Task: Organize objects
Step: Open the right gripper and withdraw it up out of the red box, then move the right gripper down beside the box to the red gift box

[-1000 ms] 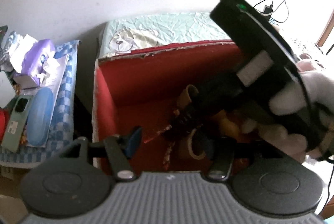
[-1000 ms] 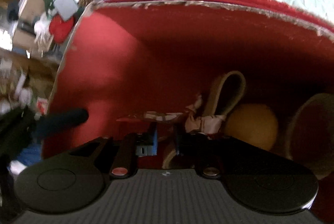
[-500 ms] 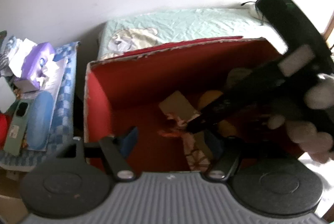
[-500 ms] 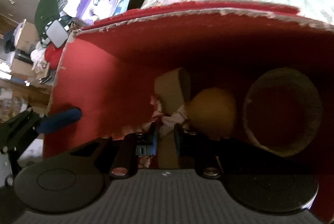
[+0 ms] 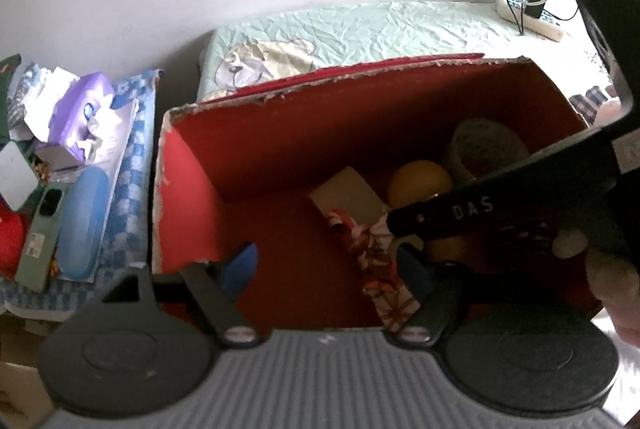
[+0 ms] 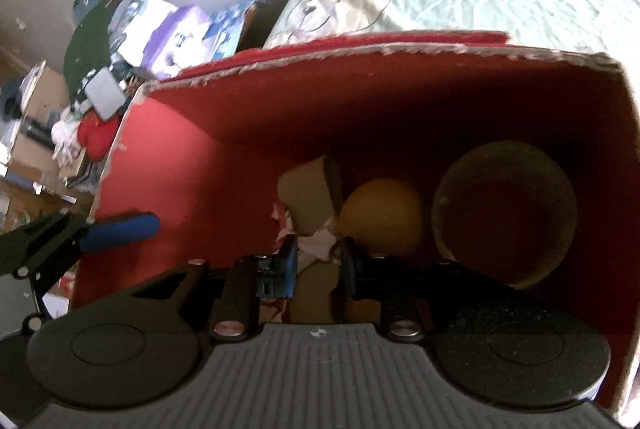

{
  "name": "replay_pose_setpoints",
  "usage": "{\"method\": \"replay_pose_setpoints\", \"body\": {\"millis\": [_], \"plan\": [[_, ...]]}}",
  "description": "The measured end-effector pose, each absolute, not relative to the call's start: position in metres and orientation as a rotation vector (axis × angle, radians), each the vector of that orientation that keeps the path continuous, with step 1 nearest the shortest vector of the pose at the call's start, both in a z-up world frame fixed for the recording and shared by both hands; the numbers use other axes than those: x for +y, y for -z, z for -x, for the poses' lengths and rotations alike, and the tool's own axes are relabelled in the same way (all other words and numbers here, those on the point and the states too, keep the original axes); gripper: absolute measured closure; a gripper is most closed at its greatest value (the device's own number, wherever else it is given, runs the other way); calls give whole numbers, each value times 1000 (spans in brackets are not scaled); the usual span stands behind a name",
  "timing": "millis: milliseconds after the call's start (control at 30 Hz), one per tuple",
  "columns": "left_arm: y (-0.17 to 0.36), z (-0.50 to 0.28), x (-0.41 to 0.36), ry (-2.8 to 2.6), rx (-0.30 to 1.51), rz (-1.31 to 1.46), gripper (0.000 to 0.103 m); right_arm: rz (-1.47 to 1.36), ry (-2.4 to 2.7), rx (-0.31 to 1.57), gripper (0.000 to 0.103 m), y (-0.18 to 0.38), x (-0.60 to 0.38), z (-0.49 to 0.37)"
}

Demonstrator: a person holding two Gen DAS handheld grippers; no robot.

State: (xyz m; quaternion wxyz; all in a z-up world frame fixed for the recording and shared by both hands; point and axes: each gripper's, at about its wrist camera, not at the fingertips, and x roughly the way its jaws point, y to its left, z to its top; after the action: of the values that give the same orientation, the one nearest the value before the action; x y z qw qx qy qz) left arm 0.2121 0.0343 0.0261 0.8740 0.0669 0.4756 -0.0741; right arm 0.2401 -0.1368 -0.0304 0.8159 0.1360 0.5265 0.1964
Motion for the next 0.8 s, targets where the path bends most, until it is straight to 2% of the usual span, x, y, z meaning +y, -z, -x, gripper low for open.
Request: {"method": "replay_pose_setpoints", "body": {"millis": [500,800], "plan": [[-39,-205,33,101,940,-167,25,-312,-285,872,77,13,-159,-183],[-56,-184,44,53,911,-120,23,-309,-331,825,69,6,-152,-154]]}}
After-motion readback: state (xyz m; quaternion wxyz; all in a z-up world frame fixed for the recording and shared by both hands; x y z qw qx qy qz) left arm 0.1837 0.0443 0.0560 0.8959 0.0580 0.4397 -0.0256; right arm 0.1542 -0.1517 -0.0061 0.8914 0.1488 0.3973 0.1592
